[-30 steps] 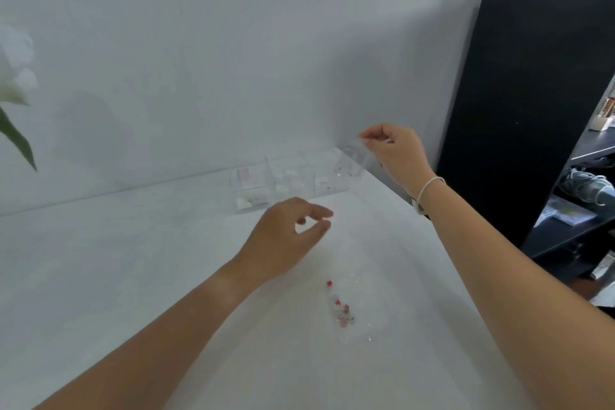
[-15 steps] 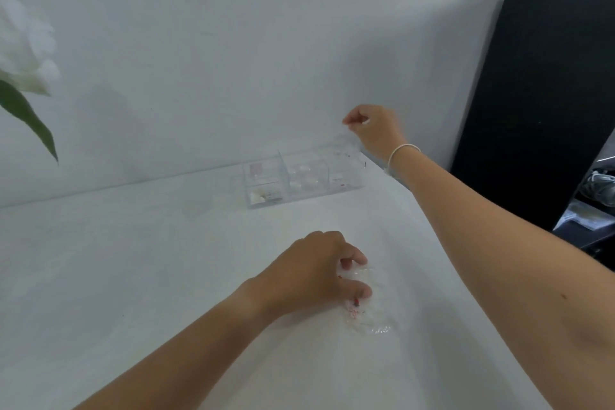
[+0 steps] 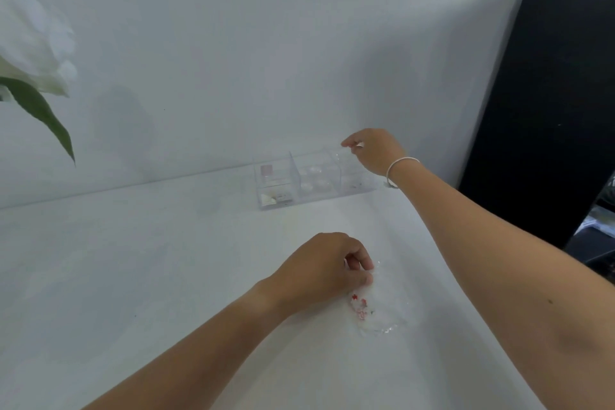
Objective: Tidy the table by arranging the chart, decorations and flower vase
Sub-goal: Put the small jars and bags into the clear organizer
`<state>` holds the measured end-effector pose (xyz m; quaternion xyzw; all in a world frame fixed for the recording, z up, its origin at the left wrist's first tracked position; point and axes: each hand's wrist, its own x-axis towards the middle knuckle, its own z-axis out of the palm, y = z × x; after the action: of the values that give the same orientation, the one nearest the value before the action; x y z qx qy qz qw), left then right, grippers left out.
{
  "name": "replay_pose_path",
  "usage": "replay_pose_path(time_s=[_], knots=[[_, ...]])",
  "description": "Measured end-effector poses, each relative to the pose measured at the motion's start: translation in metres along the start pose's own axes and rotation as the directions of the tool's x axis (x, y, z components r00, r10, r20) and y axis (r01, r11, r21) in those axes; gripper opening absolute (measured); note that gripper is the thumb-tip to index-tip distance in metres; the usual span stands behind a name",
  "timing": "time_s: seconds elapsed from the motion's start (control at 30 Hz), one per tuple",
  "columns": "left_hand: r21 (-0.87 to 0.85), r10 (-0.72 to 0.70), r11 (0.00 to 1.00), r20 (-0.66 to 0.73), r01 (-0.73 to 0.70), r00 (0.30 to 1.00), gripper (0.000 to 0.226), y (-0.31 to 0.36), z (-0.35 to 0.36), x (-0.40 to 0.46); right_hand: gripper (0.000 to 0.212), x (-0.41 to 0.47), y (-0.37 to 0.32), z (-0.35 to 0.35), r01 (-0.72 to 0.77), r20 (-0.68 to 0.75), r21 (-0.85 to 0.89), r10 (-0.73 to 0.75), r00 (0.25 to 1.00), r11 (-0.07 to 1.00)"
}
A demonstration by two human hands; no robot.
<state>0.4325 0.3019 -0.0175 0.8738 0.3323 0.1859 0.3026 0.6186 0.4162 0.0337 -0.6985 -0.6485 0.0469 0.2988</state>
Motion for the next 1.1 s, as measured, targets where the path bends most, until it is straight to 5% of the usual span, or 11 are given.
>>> replay_pose_path(time_s=[0.27,0.6,1.1], knots=[[-0.04,-0.007,0.999,-0.081,0.004,0.997,0.017,0.008,-0.009,0.007,0.032,-0.054,0.02,-0.018,-0.017,-0.158,0.095,0.032,0.987,0.995],[-0.148,-0.039,0.989,-0.302,-0.007,0.952,0.003,0.01,-0.052,0.039,0.038,-0.124,0.052,-0.005,-0.103,0.059,-0.106,0.11,0.992,0.989],[0.144,-0.048,0.983,-0.404,0.115,0.913,0.01,0.007,-0.097,0.162,0.045,-0.123,0.057,0.002,-0.044,0.012,-0.157,0.046,0.999,0.987]])
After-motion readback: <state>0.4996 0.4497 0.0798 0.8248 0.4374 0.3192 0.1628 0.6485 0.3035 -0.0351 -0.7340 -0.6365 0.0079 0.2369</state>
